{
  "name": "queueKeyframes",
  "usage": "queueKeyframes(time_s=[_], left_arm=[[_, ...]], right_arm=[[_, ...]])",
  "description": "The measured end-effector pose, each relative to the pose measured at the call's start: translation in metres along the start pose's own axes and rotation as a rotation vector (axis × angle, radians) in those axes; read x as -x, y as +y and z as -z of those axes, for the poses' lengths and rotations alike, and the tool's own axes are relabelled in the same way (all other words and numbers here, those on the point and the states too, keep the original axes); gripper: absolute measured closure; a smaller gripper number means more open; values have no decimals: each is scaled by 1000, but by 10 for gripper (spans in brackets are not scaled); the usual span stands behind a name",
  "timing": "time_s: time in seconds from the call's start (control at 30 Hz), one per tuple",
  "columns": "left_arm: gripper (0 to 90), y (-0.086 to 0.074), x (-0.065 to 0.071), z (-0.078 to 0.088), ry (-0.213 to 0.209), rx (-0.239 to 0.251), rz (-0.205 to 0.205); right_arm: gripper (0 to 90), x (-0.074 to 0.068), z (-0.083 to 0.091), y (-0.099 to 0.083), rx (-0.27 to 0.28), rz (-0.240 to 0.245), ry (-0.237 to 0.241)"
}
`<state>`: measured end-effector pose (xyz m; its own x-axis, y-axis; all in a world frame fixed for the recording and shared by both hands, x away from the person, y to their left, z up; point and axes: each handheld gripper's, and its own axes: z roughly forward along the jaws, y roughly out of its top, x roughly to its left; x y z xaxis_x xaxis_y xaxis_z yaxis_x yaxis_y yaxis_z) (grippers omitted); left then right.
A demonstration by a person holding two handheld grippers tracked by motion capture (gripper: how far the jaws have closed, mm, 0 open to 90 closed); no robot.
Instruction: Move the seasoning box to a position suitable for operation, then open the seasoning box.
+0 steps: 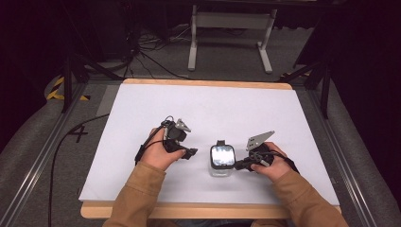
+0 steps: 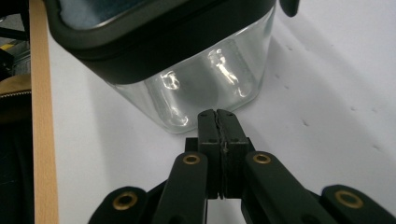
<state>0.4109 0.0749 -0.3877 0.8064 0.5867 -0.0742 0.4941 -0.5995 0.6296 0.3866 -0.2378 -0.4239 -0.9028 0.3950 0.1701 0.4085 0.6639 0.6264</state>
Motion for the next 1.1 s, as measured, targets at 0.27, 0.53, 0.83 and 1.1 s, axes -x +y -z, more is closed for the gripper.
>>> queueKeyframes(time_s=[0.27, 0.53, 0.83, 1.1], left_arm=[[330, 6, 1, -3, -20, -21, -8], [451, 19, -3, 8, -56, 14, 12], [535, 41, 6, 19, -141, 101, 14], [605, 55, 15, 8, -181, 118, -14]], right_arm=[[895, -6, -4, -2, -6, 12, 7], [885, -1, 16, -11, 46, -30, -46], [876, 1, 50, -28, 128, -82, -121], [870, -3, 55, -36, 133, -96, -131]])
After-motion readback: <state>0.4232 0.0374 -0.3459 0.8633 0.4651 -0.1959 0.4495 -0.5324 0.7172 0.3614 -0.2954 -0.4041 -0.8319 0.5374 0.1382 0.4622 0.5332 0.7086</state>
